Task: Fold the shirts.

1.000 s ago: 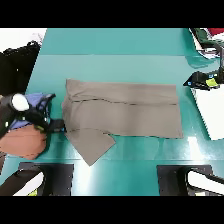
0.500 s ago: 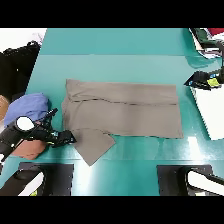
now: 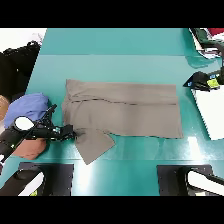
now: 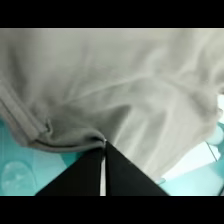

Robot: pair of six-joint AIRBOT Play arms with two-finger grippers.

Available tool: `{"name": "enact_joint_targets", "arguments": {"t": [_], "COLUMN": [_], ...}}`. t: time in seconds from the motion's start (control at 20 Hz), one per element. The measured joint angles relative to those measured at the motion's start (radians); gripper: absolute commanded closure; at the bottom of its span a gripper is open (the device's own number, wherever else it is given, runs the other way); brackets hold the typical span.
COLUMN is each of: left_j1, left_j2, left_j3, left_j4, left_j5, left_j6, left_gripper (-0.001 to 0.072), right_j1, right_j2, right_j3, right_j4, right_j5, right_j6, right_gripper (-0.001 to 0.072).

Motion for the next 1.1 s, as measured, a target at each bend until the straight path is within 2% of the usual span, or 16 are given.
{"name": "enact_joint_targets", "arguments": {"t": [0.15,0.45,0.7,0.9,0.95,1.0,1.1], "left_j1": [0.0,0.0,0.0,0.0,0.0,0.0,0.0], "left_j2": [0.0,0.0,0.0,0.0,0.0,0.0,0.0], "left_j3": [0.033,0.073,0.079,0.079,0.079,0.079,0.08], "left_j4": [-0.014,-0.023,-0.025,-0.025,-0.025,-0.025,-0.024], "left_j5": [-0.033,-0.044,-0.037,-0.035,-0.034,-0.034,-0.034], "left_j6": [0.032,0.068,0.078,0.081,0.081,0.082,0.087], "left_gripper": [0.068,0.068,0.0679,0.068,0.0679,0.068,0.0681], "right_j1": [-0.053,-0.276,-0.41,-0.397,-0.381,-0.364,-0.328], "right_j2": [0.061,0.236,0.296,0.306,0.304,0.299,0.28], "right_j3": [-0.105,-0.52,-0.789,-0.861,-0.869,-0.874,-0.882], "right_j4": [-0.04,-0.096,-0.011,0.052,0.066,0.069,0.077], "right_j5": [0.031,0.025,-0.063,-0.137,-0.148,-0.164,-0.184], "right_j6": [0.0,-0.01,-0.066,-0.087,-0.089,-0.092,-0.094], "right_gripper": [0.0262,0.026,0.0282,0.0283,0.0371,0.0528,0.0681]}}
